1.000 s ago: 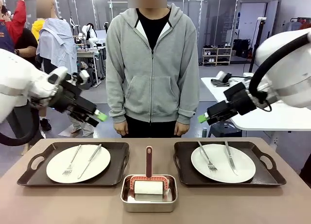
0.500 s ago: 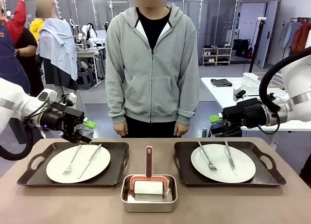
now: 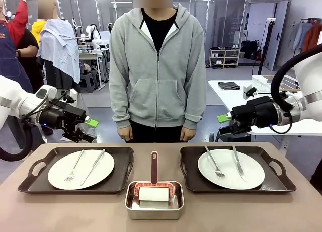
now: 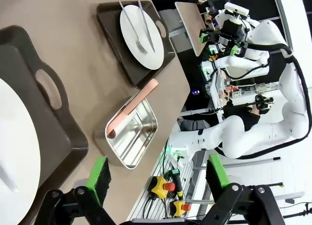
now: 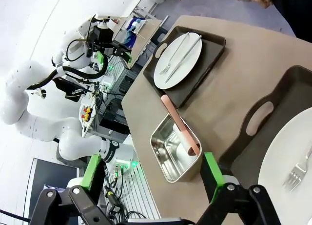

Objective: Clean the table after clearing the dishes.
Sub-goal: When the left (or right) Handle tray is removed, use the left hand (or right hand) to clean the left (or right) side of the table with the Lint Roller.

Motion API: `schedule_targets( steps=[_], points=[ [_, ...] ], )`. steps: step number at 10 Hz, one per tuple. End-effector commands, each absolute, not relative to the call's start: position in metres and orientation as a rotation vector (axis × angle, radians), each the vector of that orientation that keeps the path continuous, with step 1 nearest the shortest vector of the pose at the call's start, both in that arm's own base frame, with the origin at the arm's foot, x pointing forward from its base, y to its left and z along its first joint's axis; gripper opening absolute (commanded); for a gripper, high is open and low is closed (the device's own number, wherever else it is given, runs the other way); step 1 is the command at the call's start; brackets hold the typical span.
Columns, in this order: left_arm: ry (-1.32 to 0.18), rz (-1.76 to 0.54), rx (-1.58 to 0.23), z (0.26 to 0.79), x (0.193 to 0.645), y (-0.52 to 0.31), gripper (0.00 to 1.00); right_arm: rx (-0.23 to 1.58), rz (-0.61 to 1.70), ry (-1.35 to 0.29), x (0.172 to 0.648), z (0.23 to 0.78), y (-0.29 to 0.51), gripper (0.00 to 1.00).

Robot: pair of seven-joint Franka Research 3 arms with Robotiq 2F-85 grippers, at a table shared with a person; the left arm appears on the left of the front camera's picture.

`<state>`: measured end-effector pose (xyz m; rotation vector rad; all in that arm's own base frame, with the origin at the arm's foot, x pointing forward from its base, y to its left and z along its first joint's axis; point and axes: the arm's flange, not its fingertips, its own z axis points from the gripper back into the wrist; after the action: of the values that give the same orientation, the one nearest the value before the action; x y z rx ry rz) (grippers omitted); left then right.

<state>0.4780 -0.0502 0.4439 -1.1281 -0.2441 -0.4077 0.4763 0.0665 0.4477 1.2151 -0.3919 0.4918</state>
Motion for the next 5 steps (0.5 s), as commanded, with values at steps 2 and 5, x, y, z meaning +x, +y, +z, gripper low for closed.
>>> schedule_targets(
  steps=[2, 5],
  points=[
    [-0.226, -0.409, -1.178, 0.443, 0.483, -0.028, 1.00, 1.250, 0.453, -0.402, 0.475, 0.441, 0.040, 1.00],
    [-0.305, -0.304, -1.175, 0.431, 0.480, 0.083, 1.00, 1.268, 0.295, -0.522, 0.457, 0.421, -0.048, 1.00]
  ],
)
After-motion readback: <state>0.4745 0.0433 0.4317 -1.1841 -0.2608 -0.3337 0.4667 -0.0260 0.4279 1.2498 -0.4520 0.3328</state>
